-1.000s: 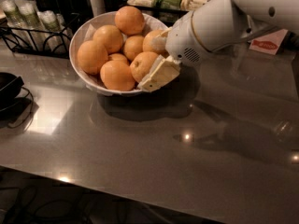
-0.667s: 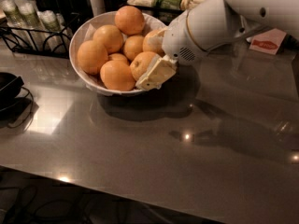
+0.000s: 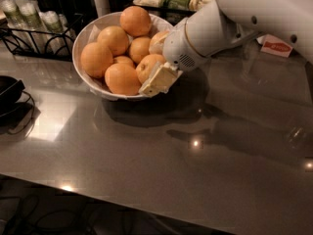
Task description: Pick orange from white bowl
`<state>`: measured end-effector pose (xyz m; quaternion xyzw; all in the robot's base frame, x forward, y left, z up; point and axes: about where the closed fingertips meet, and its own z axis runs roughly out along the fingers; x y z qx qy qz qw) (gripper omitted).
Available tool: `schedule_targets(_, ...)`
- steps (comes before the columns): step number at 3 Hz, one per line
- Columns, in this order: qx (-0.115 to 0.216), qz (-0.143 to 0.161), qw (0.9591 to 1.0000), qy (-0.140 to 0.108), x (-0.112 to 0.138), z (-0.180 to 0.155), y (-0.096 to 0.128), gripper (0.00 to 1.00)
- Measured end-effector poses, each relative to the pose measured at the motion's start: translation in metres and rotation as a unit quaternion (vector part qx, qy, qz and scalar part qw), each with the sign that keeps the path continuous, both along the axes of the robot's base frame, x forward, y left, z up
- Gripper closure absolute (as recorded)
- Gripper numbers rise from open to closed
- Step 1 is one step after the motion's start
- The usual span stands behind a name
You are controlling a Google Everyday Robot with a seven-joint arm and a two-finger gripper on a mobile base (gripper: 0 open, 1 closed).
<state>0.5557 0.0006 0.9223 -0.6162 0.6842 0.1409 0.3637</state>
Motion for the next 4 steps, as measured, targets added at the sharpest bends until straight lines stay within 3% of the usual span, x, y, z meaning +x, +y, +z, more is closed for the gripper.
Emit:
schedule_targets(2,-0.012,-0.004,0.9999,0.005,0.0062,-0.0103,-0.0010,0.36)
schedule_targets(4,-0.012,-0.004,0.9999,0.005,0.0062,-0.0103,-0.0009,0.79)
